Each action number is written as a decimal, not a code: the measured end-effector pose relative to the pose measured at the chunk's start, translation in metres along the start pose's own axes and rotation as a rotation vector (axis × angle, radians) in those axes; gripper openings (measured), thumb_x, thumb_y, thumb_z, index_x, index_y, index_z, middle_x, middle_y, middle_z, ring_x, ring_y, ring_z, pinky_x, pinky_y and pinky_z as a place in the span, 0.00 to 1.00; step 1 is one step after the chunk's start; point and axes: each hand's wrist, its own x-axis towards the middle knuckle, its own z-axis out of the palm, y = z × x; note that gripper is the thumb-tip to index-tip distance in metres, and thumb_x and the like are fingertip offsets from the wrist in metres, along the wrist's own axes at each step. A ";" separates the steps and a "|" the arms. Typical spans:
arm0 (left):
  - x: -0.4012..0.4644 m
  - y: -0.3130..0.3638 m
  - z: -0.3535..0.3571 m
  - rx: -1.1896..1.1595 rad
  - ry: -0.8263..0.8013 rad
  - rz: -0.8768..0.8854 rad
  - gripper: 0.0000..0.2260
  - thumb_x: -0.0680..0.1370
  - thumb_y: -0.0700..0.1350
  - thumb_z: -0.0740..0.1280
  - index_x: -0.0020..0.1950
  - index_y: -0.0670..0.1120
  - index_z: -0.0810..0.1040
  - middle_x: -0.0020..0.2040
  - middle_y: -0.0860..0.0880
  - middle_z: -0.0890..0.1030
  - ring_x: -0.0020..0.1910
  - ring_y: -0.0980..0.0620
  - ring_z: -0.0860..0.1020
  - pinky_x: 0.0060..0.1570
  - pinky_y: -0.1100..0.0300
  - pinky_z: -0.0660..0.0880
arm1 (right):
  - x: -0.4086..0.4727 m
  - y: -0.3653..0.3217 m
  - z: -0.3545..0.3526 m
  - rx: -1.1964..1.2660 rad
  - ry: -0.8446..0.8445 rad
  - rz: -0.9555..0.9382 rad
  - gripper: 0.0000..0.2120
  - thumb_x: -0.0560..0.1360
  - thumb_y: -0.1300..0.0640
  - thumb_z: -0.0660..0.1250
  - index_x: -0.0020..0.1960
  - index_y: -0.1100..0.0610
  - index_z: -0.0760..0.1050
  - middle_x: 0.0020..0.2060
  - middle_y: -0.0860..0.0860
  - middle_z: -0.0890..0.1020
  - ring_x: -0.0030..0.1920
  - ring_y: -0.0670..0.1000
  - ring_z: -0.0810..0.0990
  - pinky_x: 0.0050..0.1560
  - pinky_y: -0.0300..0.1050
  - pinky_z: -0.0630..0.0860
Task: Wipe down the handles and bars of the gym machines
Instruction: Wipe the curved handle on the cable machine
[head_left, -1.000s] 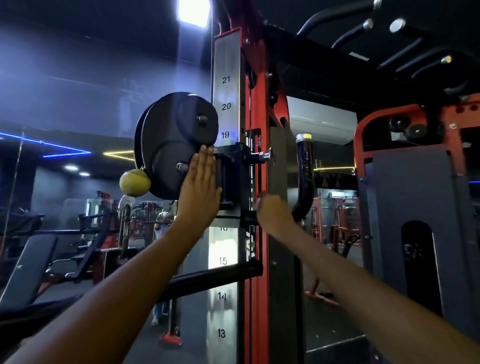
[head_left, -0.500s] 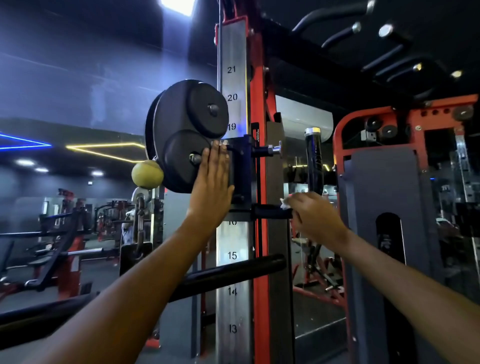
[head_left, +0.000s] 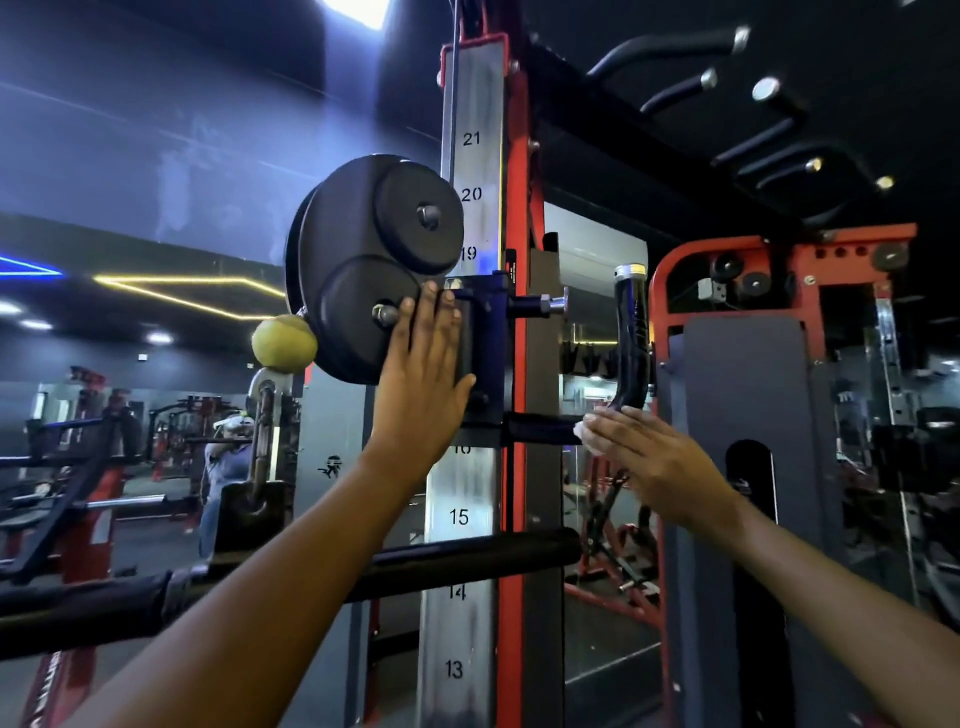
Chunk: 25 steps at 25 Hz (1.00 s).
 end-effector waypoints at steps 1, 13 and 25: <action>0.000 0.001 0.001 0.002 0.003 -0.009 0.31 0.82 0.57 0.39 0.77 0.36 0.39 0.78 0.38 0.41 0.77 0.38 0.39 0.72 0.43 0.37 | 0.010 -0.007 0.002 0.019 0.043 0.077 0.18 0.74 0.66 0.55 0.60 0.64 0.76 0.57 0.59 0.80 0.58 0.58 0.79 0.66 0.50 0.68; -0.001 0.016 0.010 0.020 0.009 -0.090 0.34 0.80 0.59 0.35 0.77 0.37 0.38 0.78 0.37 0.40 0.76 0.37 0.38 0.70 0.39 0.32 | -0.039 0.035 -0.028 0.065 0.027 0.002 0.16 0.75 0.69 0.56 0.62 0.62 0.69 0.51 0.62 0.82 0.55 0.57 0.79 0.57 0.46 0.77; -0.002 0.021 0.008 0.032 0.012 -0.133 0.34 0.80 0.60 0.36 0.78 0.38 0.43 0.79 0.40 0.44 0.77 0.39 0.43 0.69 0.41 0.33 | 0.034 0.032 -0.002 0.075 -0.172 -0.216 0.18 0.67 0.68 0.70 0.57 0.61 0.77 0.47 0.56 0.82 0.47 0.53 0.82 0.48 0.47 0.81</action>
